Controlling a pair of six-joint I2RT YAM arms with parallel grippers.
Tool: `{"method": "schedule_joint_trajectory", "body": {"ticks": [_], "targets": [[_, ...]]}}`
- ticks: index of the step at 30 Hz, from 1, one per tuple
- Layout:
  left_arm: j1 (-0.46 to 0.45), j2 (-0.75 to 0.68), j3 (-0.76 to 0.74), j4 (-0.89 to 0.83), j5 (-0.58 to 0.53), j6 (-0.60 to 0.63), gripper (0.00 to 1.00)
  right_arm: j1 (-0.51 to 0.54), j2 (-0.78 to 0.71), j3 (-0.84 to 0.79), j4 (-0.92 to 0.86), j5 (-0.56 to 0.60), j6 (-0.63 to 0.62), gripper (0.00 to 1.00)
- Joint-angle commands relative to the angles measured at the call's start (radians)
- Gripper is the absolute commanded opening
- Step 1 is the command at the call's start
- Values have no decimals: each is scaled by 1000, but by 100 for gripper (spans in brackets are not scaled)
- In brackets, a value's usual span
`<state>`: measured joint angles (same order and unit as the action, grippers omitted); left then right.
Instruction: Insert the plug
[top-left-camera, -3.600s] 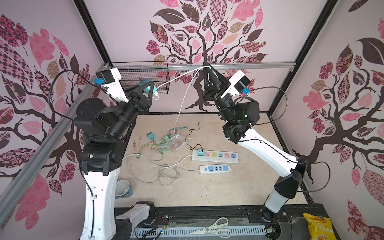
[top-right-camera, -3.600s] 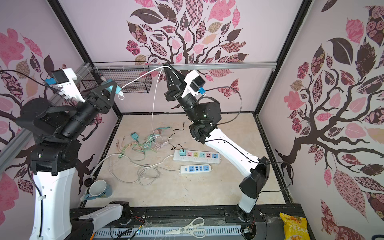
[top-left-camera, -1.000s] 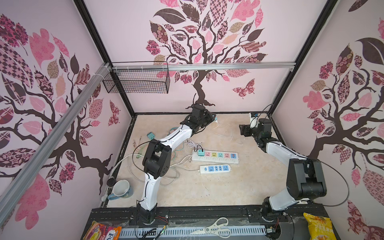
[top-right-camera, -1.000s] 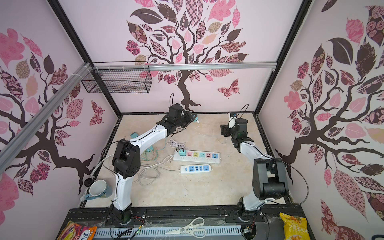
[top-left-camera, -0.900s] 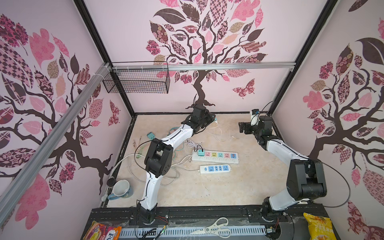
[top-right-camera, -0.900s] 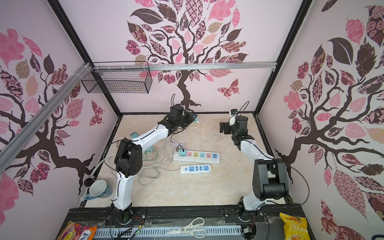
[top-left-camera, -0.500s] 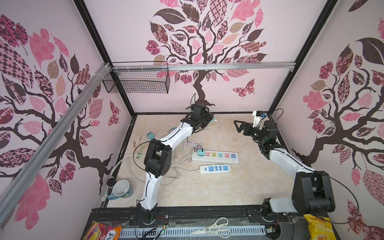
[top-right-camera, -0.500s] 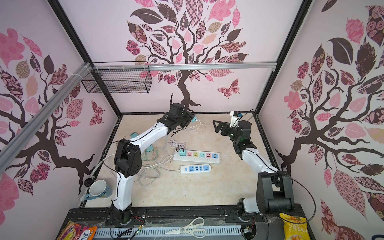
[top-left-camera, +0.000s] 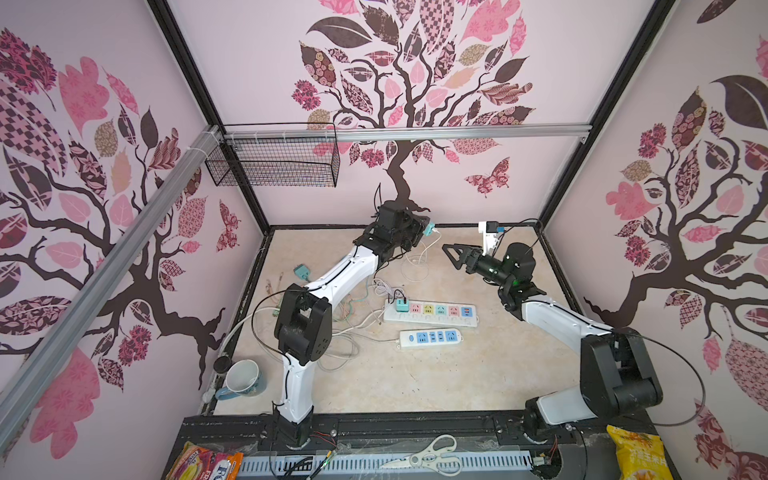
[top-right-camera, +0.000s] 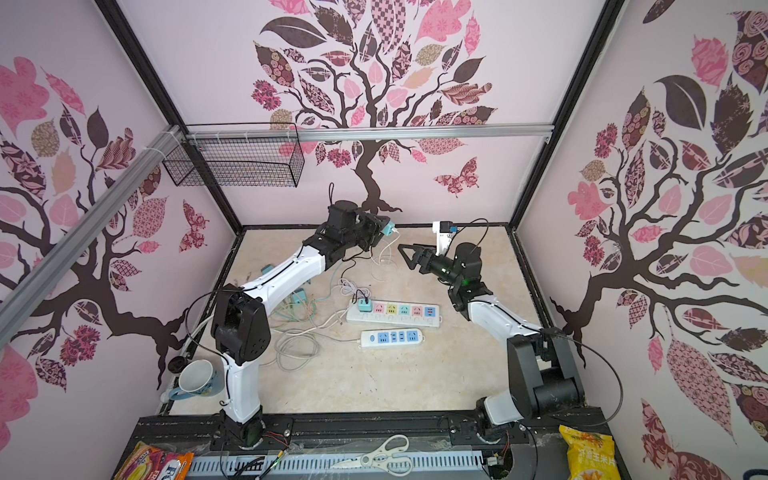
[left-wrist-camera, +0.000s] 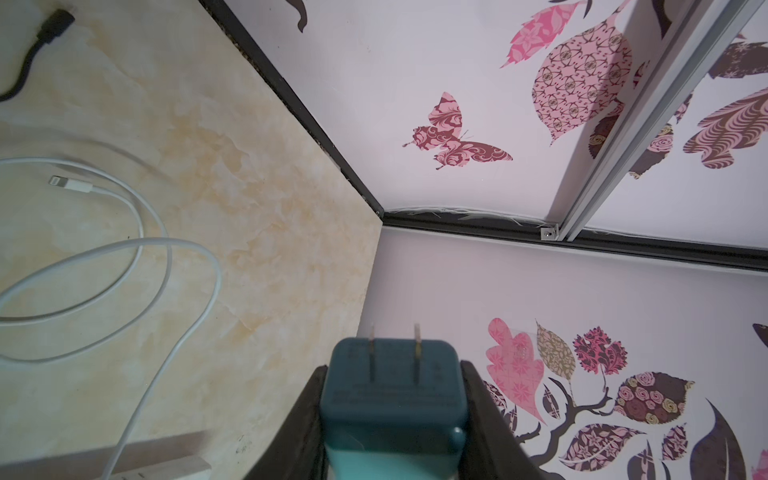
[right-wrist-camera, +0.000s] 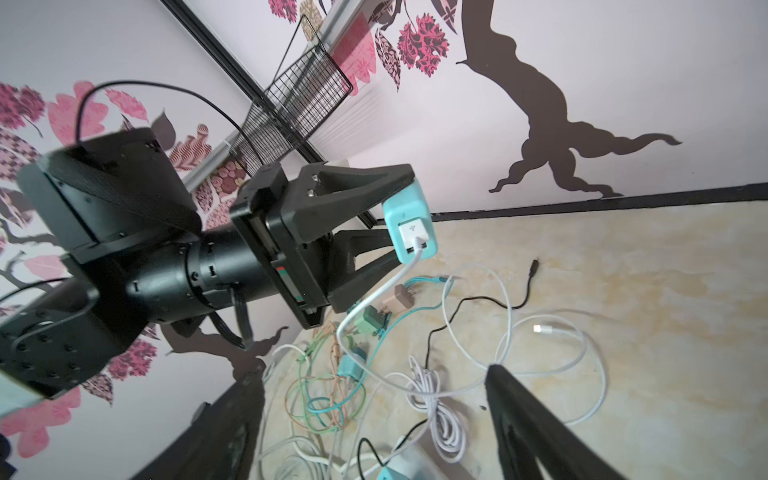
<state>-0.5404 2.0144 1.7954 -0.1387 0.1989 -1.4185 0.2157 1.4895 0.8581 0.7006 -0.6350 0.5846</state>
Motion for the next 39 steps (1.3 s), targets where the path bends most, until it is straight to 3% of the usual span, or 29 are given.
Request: {"method": "schedule_joint_trajectory", "body": {"ticks": [1, 12, 31, 37, 39], "targets": [[3, -8, -35, 47, 31, -31, 0, 1, 74, 80, 12, -15, -71, 79], [-1, -11, -65, 64, 23, -25, 0, 11, 256, 266, -82, -73, -131, 68], [-4, -30, -99, 92, 37, -33, 0, 51, 381, 436, -167, -59, -225, 47], [-4, -34, -107, 114, 50, -36, 2, 56, 378, 435, -141, -62, -242, 26], [0, -41, -111, 112, 48, -9, 15, 56, 363, 417, -147, -54, -269, 20]]}}
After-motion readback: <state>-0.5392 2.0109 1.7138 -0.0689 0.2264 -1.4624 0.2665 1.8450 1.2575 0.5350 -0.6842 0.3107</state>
